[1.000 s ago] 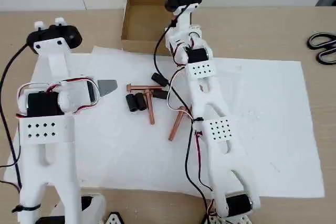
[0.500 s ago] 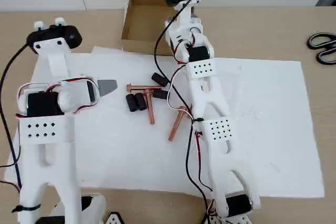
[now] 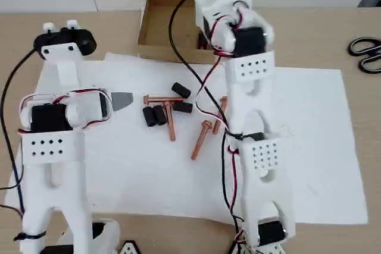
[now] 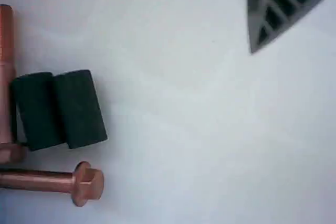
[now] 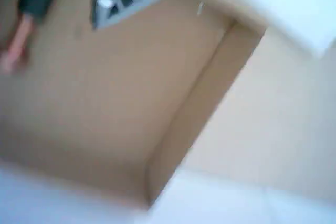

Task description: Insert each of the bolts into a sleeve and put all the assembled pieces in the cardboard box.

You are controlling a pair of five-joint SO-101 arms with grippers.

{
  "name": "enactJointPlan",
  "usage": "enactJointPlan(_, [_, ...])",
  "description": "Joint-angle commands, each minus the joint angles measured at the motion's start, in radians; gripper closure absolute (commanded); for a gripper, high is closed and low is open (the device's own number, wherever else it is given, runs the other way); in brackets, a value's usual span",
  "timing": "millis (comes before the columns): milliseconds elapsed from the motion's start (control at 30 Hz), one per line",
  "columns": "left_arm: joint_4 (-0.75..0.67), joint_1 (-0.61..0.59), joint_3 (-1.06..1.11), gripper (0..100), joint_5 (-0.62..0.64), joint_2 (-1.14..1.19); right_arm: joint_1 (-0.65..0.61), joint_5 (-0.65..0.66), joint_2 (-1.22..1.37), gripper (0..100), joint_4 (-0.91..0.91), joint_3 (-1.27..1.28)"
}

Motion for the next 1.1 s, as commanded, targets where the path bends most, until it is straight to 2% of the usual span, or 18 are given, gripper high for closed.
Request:
enactJointPlan(0, [0.008,0.005,-0.012,67,-0.008,-0.023,-0.002,0.006,-0.206,76.0,0.288,-0.038])
enactJointPlan(133, [0.002,0.006,0.015,67,-0.011,-0.021,0.033,0.003,-0.329,76.0,0.291,0.041])
enactJointPlan(367, [0.003,0.049,0.099,67,-0.049,-0.023,-0.036,-0.005,-0.645,76.0,0.291,0.420])
enactJointPlan(500, [-0.026,0.063,0.148,67,-0.054,-0.023,-0.079,-0.005,-0.886,76.0,0.291,0.778])
enactJointPlan(733, [-0.114,0.127,0.168,67,-0.049,-0.023,-0.048,-0.003,-1.259,76.0,0.275,1.407])
enactJointPlan(900, [-0.160,0.135,0.171,67,-0.025,-0.023,-0.047,-0.005,-1.283,76.0,0.236,1.639])
enactJointPlan(1067, [-0.164,-0.006,0.171,67,0.037,-0.023,-0.051,0.000,-1.155,76.0,0.025,1.737])
